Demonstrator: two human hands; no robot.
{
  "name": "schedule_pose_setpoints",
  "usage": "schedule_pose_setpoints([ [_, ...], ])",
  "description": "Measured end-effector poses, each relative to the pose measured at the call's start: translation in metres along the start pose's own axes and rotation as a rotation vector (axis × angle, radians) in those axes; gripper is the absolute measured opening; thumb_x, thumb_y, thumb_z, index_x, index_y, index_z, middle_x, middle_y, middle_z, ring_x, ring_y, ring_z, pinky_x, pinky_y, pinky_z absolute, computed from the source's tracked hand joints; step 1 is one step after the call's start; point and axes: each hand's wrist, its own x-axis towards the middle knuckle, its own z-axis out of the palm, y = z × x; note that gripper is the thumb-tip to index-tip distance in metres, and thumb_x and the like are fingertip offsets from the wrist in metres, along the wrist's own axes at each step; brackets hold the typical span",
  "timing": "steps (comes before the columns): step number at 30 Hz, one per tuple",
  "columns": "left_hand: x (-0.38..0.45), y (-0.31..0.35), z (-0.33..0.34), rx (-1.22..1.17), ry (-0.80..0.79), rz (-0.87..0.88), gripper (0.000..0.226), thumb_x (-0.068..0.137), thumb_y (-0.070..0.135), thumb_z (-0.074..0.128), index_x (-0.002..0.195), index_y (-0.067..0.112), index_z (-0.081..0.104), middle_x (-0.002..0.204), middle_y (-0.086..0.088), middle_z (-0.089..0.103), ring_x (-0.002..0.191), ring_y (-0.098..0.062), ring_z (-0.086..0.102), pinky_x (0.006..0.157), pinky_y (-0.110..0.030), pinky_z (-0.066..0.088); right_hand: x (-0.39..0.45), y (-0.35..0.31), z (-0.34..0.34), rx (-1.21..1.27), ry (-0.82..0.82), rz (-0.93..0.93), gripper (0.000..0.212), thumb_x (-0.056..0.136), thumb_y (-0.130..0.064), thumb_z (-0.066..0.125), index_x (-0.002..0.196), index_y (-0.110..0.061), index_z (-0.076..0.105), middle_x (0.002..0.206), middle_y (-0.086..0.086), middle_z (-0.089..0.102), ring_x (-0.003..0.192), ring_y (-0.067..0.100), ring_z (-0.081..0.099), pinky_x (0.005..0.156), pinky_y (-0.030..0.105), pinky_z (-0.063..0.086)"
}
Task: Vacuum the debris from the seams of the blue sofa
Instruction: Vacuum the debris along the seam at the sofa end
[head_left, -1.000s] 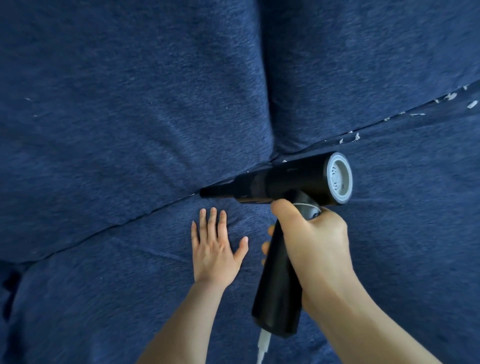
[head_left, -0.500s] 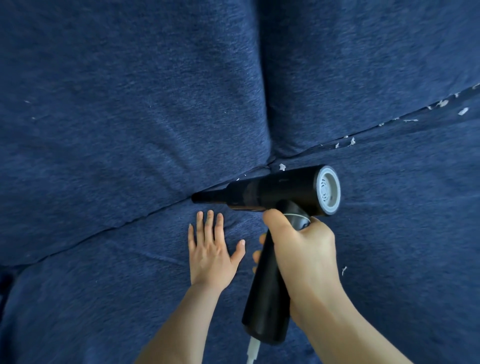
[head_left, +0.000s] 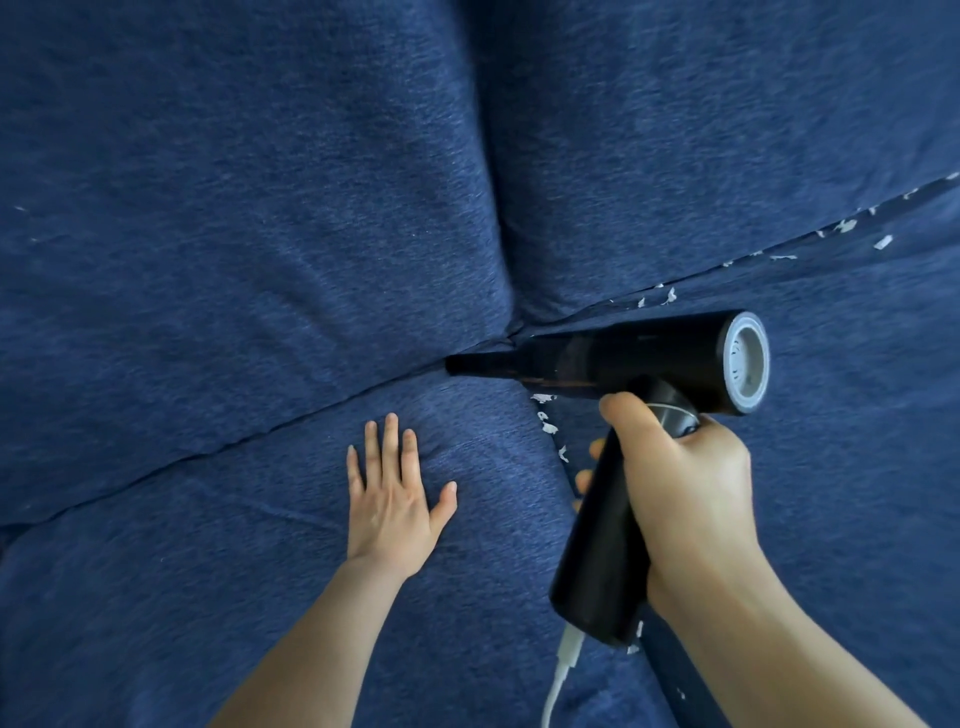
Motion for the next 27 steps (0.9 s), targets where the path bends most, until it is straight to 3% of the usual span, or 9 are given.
schedule_pose_setpoints([
  [6,0.001,-0.001,0.000,-0.004,-0.018,-0.005,0.090,0.090,0.065,0.008,0.145,-0.003,0.030,0.160,-0.019,0.007,0.147,-0.037,0.004,0.117,-0.058,0.014,0.010,0.000,-0.004,-0.029,0.001,-0.061,0.018,0.078,-0.027,0.074,0.079,-0.012,0.065,0.058,0.002,0.071,0.043,0.021,0.068,0.072,0.053,0.064],
  [11,0.003,-0.001,-0.004,-0.046,-0.013,0.027,0.087,0.089,0.062,0.018,0.144,-0.005,0.029,0.161,-0.014,-0.005,0.148,-0.031,-0.005,0.118,-0.056,0.008,0.011,-0.002,0.007,-0.031,-0.026,-0.083,0.026,0.070,-0.034,0.069,0.082,-0.011,0.065,0.065,0.005,0.072,0.046,0.021,0.069,0.077,0.056,0.063],
  [14,0.005,0.000,-0.009,-0.109,0.007,0.034,0.079,0.091,0.055,0.030,0.142,-0.005,0.030,0.161,-0.013,-0.005,0.148,-0.027,-0.008,0.119,-0.056,0.006,0.009,-0.004,-0.002,-0.059,-0.019,-0.091,0.026,0.071,-0.035,0.070,0.083,-0.012,0.066,0.059,0.002,0.072,0.050,0.022,0.071,0.078,0.056,0.063],
  [17,0.013,0.010,-0.018,-0.195,0.012,0.025,0.078,0.090,0.055,0.032,0.149,0.006,0.017,0.162,-0.008,-0.001,0.148,-0.027,-0.009,0.117,-0.059,-0.003,0.011,-0.005,-0.017,-0.085,0.011,-0.112,0.018,0.075,-0.030,0.072,0.078,-0.013,0.065,0.061,0.003,0.072,0.049,0.023,0.071,0.075,0.057,0.063],
  [21,0.029,0.033,-0.022,-0.171,-0.026,0.027,0.077,0.090,0.063,0.015,0.153,0.023,0.001,0.161,0.002,-0.011,0.147,-0.026,-0.018,0.114,-0.059,-0.011,0.016,-0.002,-0.020,-0.093,0.035,-0.118,0.015,0.073,-0.029,0.070,0.072,-0.015,0.063,0.059,0.003,0.070,0.050,0.026,0.070,0.074,0.057,0.063],
  [24,0.031,0.038,-0.018,-0.125,-0.001,0.005,0.080,0.085,0.067,0.004,0.153,0.024,0.005,0.162,0.001,-0.005,0.148,-0.028,-0.012,0.114,-0.060,-0.007,0.018,0.000,-0.014,-0.077,0.026,-0.123,0.015,0.072,-0.029,0.069,0.072,-0.016,0.062,0.059,0.002,0.069,0.049,0.025,0.069,0.072,0.055,0.064],
  [27,0.027,0.037,-0.015,-0.129,0.027,0.024,0.074,0.091,0.062,0.017,0.152,0.020,0.019,0.162,-0.002,0.008,0.149,-0.030,-0.003,0.115,-0.062,0.001,0.016,-0.002,-0.019,-0.105,0.026,-0.146,0.017,0.071,-0.031,0.069,0.072,-0.016,0.062,0.057,0.002,0.070,0.055,0.028,0.071,0.072,0.054,0.064],
])
